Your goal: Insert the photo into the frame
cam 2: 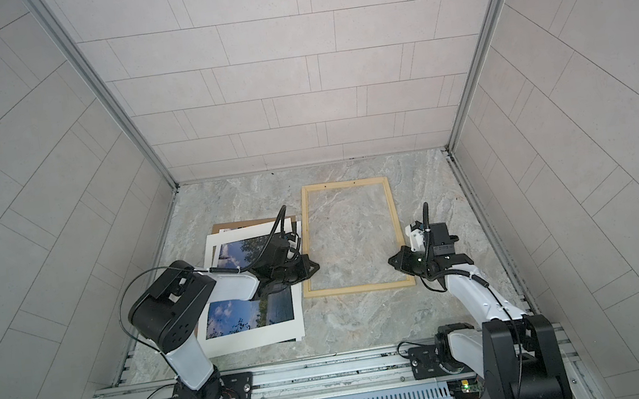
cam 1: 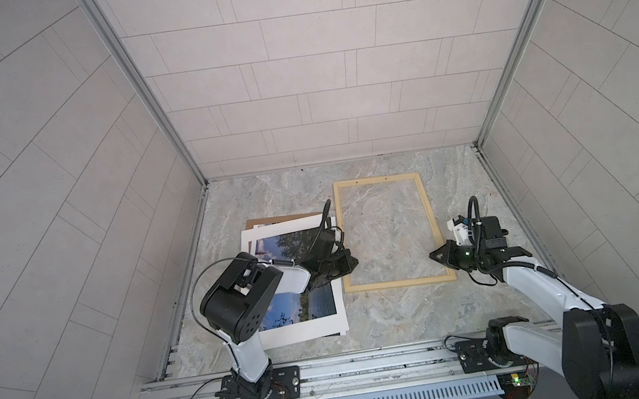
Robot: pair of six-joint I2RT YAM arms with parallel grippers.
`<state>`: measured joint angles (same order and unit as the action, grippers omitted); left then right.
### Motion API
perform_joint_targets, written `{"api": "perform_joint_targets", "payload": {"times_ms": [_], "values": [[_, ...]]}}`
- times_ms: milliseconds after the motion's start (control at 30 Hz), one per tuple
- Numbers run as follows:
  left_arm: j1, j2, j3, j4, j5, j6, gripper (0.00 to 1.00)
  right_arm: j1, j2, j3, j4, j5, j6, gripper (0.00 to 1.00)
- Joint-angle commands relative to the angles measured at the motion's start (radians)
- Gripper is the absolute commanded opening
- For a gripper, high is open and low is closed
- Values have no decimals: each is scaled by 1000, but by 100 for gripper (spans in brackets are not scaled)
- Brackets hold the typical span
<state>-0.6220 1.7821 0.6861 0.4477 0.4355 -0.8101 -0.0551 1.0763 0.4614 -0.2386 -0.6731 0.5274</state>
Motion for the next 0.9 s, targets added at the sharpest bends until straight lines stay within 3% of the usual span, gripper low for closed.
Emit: {"api": "perform_joint_targets", "payload": {"times_ms": [0,633,667,767,867], "values": [[5,-23,-15,-36,-27,45,0,-2,-27,-16,-34,9,-25,0],[5,-7,-27,12,-31,26,0,-3,63,9,-1,12,-32,0],[5,-6,-24,12,-26,26,0,-2,72,12,-10,10,-35,3],[5,-6,-19,8,-15,19,0,-3,74,26,-54,11,-58,25],[5,-16,-20,5,-11,8,0,-6,52,37,-82,33,-67,32]]}}
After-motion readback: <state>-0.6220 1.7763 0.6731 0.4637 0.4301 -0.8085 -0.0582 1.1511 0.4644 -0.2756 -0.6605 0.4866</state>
